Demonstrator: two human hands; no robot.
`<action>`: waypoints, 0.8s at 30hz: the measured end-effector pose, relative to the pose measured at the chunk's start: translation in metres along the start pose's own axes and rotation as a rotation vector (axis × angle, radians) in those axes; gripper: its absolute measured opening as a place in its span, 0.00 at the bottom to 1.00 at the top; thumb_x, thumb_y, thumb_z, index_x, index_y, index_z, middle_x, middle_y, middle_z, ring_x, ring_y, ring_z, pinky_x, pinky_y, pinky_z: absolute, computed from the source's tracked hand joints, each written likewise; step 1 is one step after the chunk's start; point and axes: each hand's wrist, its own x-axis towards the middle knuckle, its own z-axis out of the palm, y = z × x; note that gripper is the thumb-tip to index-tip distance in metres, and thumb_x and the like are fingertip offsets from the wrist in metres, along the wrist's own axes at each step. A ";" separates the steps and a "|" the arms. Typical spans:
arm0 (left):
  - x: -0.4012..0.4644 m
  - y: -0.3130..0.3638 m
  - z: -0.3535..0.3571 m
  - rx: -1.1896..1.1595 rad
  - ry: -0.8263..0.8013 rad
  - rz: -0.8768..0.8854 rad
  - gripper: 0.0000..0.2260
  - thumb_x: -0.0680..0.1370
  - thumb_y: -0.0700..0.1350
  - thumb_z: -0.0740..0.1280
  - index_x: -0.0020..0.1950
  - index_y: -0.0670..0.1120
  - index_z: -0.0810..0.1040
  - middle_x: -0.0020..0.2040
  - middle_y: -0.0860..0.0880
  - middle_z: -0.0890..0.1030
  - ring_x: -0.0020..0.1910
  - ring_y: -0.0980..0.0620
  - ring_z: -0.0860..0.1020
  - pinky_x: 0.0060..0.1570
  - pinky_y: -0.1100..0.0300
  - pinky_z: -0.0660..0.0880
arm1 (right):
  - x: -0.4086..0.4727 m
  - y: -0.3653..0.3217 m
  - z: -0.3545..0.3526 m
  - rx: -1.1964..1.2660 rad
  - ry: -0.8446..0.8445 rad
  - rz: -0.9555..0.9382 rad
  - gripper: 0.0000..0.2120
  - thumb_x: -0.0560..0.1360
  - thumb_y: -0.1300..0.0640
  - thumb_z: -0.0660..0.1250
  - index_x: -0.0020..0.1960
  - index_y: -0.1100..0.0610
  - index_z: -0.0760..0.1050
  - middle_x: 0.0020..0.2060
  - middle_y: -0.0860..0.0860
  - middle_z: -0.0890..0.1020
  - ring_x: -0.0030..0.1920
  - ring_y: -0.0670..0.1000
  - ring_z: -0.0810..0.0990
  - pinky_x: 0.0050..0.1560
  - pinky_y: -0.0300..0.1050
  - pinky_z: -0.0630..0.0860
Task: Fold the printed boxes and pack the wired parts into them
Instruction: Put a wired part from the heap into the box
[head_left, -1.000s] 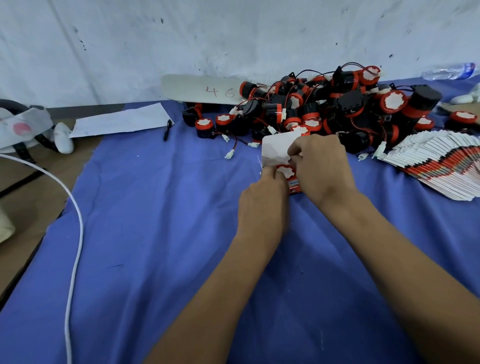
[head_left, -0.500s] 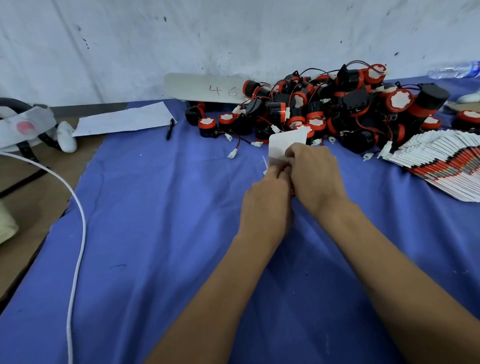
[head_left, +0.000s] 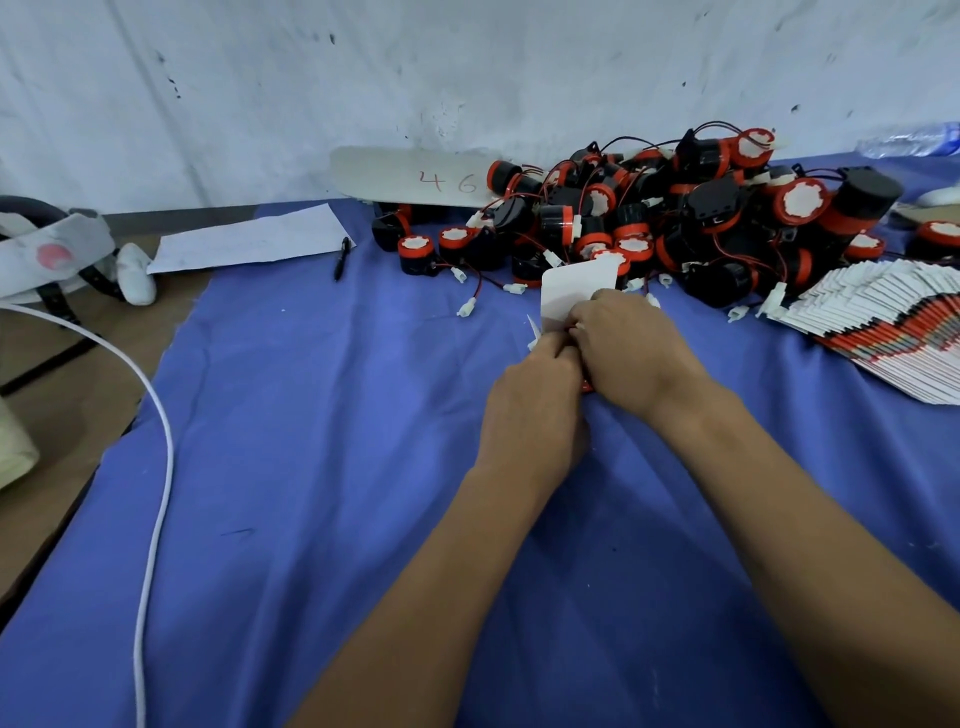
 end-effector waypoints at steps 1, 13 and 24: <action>0.000 -0.001 0.000 -0.001 0.002 0.004 0.16 0.75 0.37 0.61 0.60 0.44 0.79 0.64 0.49 0.78 0.46 0.40 0.79 0.38 0.47 0.74 | 0.001 0.000 -0.003 -0.002 -0.032 -0.019 0.11 0.79 0.63 0.59 0.53 0.59 0.81 0.51 0.57 0.81 0.50 0.57 0.77 0.48 0.46 0.68; 0.001 -0.015 0.007 -0.193 0.253 0.091 0.08 0.71 0.29 0.66 0.45 0.40 0.78 0.73 0.42 0.66 0.45 0.46 0.77 0.35 0.51 0.76 | 0.011 0.000 -0.020 -0.118 -0.273 -0.115 0.04 0.81 0.54 0.59 0.52 0.48 0.72 0.41 0.46 0.73 0.51 0.55 0.61 0.55 0.50 0.56; 0.009 -0.030 0.016 -0.550 0.066 -0.231 0.39 0.70 0.43 0.80 0.65 0.60 0.55 0.41 0.58 0.84 0.40 0.59 0.82 0.45 0.55 0.81 | 0.009 -0.016 -0.030 -0.058 -0.214 -0.175 0.08 0.76 0.66 0.62 0.49 0.56 0.66 0.48 0.55 0.72 0.47 0.55 0.68 0.47 0.50 0.67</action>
